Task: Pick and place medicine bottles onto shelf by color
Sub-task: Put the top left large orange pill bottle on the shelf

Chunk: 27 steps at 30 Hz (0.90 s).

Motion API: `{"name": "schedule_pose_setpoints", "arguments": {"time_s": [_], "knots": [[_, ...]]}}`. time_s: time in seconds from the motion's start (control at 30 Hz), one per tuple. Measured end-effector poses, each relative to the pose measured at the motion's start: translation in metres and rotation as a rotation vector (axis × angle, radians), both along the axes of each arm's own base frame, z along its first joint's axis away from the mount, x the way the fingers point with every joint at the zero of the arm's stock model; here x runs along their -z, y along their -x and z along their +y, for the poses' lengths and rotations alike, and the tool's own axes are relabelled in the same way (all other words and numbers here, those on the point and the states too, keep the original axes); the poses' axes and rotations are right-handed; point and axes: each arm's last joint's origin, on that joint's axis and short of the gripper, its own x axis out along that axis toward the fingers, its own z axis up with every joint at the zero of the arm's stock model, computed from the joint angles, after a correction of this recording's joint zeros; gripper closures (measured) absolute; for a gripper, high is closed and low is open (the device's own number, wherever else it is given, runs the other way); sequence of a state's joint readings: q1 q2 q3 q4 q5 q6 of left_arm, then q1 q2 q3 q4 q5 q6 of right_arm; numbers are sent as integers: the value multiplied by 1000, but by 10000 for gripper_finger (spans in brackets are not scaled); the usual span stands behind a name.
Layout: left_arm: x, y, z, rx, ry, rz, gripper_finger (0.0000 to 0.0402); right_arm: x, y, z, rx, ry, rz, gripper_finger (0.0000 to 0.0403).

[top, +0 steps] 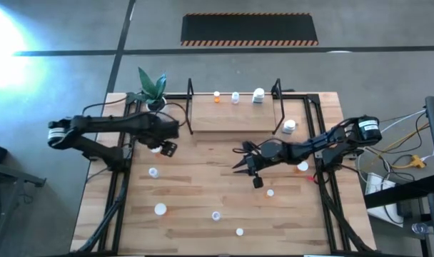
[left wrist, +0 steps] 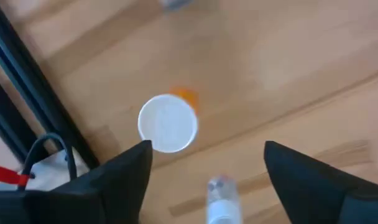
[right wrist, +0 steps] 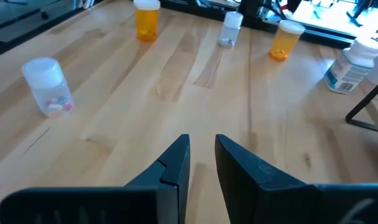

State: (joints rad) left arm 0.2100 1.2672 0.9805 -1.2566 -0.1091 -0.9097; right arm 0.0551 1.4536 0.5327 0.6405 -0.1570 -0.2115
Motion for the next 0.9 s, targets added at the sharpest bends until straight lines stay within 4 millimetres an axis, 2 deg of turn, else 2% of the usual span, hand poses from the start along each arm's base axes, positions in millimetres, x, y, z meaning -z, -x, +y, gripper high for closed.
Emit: {"name": "schedule_pose_setpoints", "arguments": {"time_s": [0.23,0.5,0.67,0.9], "knots": [[36,1,17,-40,89,159,59,9,9,6,-22,-1,22,339],[59,-3,21,-28,101,179,56,12,13,12,-44,-8,8,339],[66,-7,24,1,54,220,84,11,14,13,-49,-8,6,339],[71,-11,26,29,47,242,148,11,13,14,-45,-17,0,339]]}}
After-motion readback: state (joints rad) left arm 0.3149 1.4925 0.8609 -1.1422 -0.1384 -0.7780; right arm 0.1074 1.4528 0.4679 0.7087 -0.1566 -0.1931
